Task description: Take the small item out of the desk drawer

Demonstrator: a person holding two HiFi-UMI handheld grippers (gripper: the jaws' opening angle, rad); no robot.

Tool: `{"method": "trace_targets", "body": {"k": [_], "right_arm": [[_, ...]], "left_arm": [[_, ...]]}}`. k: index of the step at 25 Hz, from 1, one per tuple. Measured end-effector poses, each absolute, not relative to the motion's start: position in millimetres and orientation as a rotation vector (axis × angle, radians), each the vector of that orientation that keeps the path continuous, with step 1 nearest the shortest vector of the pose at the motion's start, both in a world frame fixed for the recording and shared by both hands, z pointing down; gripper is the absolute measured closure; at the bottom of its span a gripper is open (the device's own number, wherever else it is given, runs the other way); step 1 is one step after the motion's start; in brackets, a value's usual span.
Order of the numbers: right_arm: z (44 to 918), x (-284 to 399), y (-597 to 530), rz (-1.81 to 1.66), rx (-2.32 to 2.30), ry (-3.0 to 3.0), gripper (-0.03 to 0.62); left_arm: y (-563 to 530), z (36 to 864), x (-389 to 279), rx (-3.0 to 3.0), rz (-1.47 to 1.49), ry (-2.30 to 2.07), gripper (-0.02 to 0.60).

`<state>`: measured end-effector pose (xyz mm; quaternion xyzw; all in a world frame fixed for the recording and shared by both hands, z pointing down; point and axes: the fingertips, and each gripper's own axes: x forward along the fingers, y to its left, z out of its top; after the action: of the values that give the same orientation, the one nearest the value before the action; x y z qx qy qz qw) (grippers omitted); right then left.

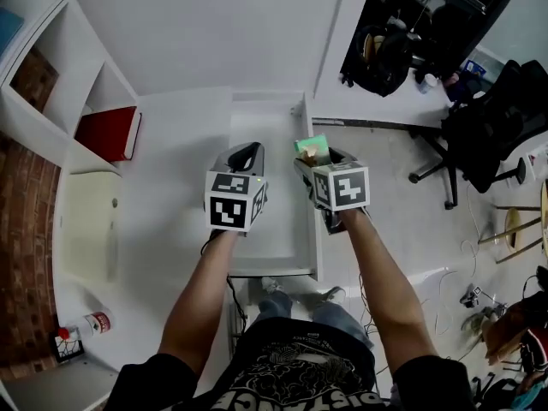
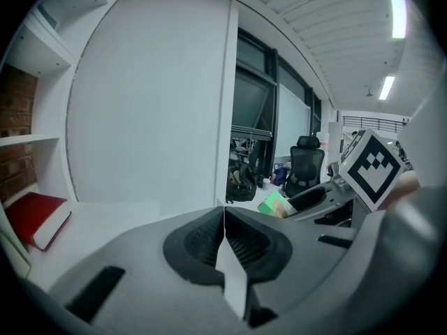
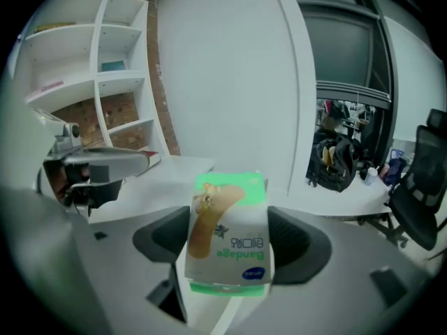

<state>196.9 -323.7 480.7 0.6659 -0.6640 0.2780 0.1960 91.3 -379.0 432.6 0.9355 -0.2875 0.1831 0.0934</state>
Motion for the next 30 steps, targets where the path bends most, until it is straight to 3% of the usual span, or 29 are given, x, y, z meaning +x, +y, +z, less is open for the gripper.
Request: {"method": "trace_targets", "body": {"k": [19,30], "right_arm": [[371.4,337.8,-232.1,0.538,2.151,-1.873,0.246],[327.6,394.9,-177.7,0.396,2.243,-1.922,0.246]], "left_arm": [[-294.8,370.9,227.8,2.926,0.513,-0.729,0.574],[-254.2,344.5,270.7,2.958,0.479,-0.783,0.574]]}}
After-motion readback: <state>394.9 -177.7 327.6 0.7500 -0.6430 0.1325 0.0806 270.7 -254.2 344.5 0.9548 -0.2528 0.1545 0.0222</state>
